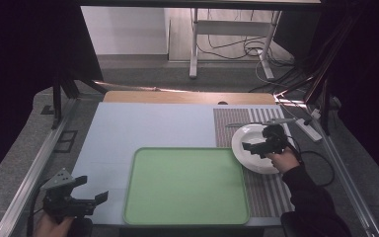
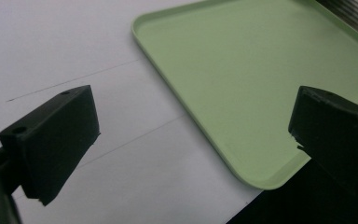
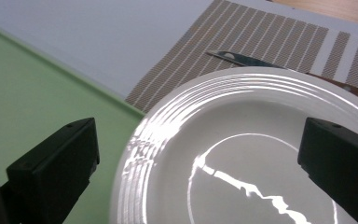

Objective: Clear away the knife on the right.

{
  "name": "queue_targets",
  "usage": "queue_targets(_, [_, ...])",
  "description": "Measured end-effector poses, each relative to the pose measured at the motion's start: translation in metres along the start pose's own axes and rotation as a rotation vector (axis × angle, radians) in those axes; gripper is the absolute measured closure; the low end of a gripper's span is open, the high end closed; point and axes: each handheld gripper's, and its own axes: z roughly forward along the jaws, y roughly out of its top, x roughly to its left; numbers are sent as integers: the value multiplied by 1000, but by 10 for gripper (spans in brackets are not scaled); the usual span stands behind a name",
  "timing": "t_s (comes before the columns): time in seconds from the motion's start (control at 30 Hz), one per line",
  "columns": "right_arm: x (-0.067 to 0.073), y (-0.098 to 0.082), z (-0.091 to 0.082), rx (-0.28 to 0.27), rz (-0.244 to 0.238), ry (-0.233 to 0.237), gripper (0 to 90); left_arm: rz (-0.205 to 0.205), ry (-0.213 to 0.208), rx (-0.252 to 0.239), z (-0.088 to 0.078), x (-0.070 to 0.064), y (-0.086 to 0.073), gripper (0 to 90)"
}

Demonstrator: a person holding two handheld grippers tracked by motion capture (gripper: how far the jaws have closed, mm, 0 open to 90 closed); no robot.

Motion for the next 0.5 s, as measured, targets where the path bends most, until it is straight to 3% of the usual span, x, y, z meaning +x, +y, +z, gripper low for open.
queue_targets(0.23, [-12, 9, 22, 44, 26, -40, 0, 0, -4, -2, 0, 0, 0, 16])
queue_targets(0.5, [-24, 20, 35, 53, 75, -53, 0, 0, -7, -3, 0, 1, 0, 17])
